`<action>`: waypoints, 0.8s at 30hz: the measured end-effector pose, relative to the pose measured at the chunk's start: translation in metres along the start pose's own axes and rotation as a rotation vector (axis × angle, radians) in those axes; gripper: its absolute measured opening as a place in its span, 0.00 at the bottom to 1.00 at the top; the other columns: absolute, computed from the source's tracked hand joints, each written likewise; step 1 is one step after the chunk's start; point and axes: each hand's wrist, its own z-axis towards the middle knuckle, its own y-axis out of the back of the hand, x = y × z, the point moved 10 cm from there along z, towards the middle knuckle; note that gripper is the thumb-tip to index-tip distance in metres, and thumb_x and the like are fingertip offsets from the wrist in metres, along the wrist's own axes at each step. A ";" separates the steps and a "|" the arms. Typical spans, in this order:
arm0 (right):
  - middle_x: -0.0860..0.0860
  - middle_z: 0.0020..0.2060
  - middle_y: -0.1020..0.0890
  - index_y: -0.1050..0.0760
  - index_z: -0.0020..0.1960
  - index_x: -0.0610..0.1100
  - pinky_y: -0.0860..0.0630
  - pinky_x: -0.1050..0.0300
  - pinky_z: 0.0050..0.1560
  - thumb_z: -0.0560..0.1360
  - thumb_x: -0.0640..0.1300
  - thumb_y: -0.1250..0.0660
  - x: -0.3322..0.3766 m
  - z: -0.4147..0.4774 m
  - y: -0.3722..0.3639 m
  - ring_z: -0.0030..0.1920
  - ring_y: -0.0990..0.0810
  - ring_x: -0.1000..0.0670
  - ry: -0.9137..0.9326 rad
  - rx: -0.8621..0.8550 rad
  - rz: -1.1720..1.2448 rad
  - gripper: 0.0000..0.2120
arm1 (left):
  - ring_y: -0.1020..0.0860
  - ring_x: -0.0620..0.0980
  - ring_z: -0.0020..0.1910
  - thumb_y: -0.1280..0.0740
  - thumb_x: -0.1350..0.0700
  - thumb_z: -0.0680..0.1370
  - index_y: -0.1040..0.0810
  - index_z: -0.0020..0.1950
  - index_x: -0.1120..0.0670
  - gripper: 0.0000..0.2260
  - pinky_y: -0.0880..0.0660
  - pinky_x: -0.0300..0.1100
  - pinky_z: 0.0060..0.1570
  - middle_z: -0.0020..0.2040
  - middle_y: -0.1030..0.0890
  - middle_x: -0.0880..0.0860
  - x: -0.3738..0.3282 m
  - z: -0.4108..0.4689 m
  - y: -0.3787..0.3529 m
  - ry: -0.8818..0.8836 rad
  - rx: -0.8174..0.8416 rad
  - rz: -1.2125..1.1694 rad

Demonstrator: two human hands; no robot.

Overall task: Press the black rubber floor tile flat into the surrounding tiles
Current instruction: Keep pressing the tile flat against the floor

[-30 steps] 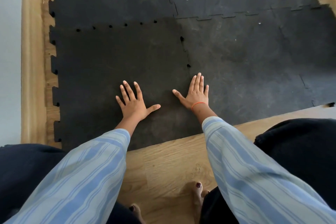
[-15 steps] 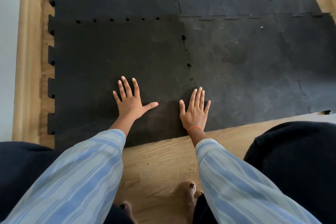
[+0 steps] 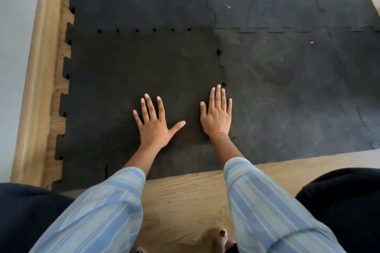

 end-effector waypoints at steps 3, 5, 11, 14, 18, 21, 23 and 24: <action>0.49 0.79 0.50 0.53 0.78 0.44 0.55 0.47 0.77 0.80 0.58 0.52 0.000 0.014 0.001 0.78 0.53 0.48 -0.045 -0.018 0.003 0.31 | 0.55 0.56 0.77 0.55 0.26 0.72 0.54 0.79 0.52 0.43 0.54 0.62 0.72 0.79 0.56 0.60 0.005 0.007 0.013 -0.074 -0.125 0.011; 0.49 0.79 0.51 0.54 0.78 0.43 0.56 0.47 0.77 0.80 0.59 0.52 0.003 0.025 0.003 0.78 0.54 0.48 -0.045 -0.035 0.003 0.33 | 0.51 0.55 0.77 0.54 0.28 0.74 0.50 0.78 0.51 0.40 0.51 0.61 0.72 0.79 0.52 0.58 0.009 0.015 0.020 -0.107 -0.197 0.010; 0.46 0.78 0.48 0.52 0.78 0.41 0.55 0.46 0.77 0.78 0.61 0.50 0.001 0.047 0.007 0.78 0.52 0.47 -0.034 -0.077 -0.003 0.36 | 0.46 0.54 0.76 0.51 0.32 0.76 0.43 0.77 0.50 0.35 0.48 0.61 0.72 0.79 0.46 0.56 0.004 0.031 0.027 -0.091 -0.273 -0.017; 0.45 0.77 0.44 0.48 0.77 0.41 0.55 0.46 0.77 0.77 0.62 0.47 0.001 0.054 0.007 0.77 0.48 0.45 -0.023 -0.066 0.014 0.37 | 0.46 0.55 0.76 0.49 0.32 0.76 0.43 0.77 0.50 0.34 0.49 0.61 0.72 0.79 0.46 0.55 0.006 0.032 0.028 -0.076 -0.253 -0.025; 0.39 0.72 0.38 0.43 0.75 0.38 0.51 0.44 0.77 0.77 0.60 0.44 0.006 0.077 0.018 0.74 0.42 0.39 -0.002 -0.071 0.000 0.35 | 0.46 0.55 0.76 0.51 0.32 0.75 0.43 0.77 0.49 0.35 0.50 0.61 0.72 0.79 0.47 0.55 0.006 0.039 0.031 -0.090 -0.235 0.002; 0.40 0.75 0.42 0.45 0.76 0.39 0.52 0.44 0.77 0.79 0.57 0.46 0.023 0.105 0.017 0.76 0.46 0.40 0.131 -0.076 -0.029 0.33 | 0.48 0.54 0.77 0.52 0.30 0.74 0.45 0.78 0.48 0.36 0.51 0.61 0.73 0.79 0.48 0.54 0.011 0.074 0.040 -0.119 -0.228 0.025; 0.44 0.78 0.46 0.48 0.77 0.40 0.54 0.46 0.77 0.79 0.59 0.48 0.029 0.111 0.014 0.78 0.50 0.43 0.206 -0.060 -0.072 0.34 | 0.50 0.54 0.77 0.53 0.30 0.74 0.47 0.78 0.47 0.36 0.52 0.61 0.73 0.79 0.50 0.52 0.018 0.088 0.047 -0.151 -0.216 0.048; 0.45 0.78 0.48 0.50 0.77 0.40 0.55 0.46 0.77 0.78 0.61 0.49 0.030 0.112 0.013 0.78 0.52 0.45 0.217 -0.056 -0.087 0.36 | 0.51 0.54 0.77 0.54 0.29 0.74 0.48 0.78 0.47 0.37 0.52 0.61 0.73 0.79 0.51 0.52 0.021 0.093 0.050 -0.164 -0.213 0.058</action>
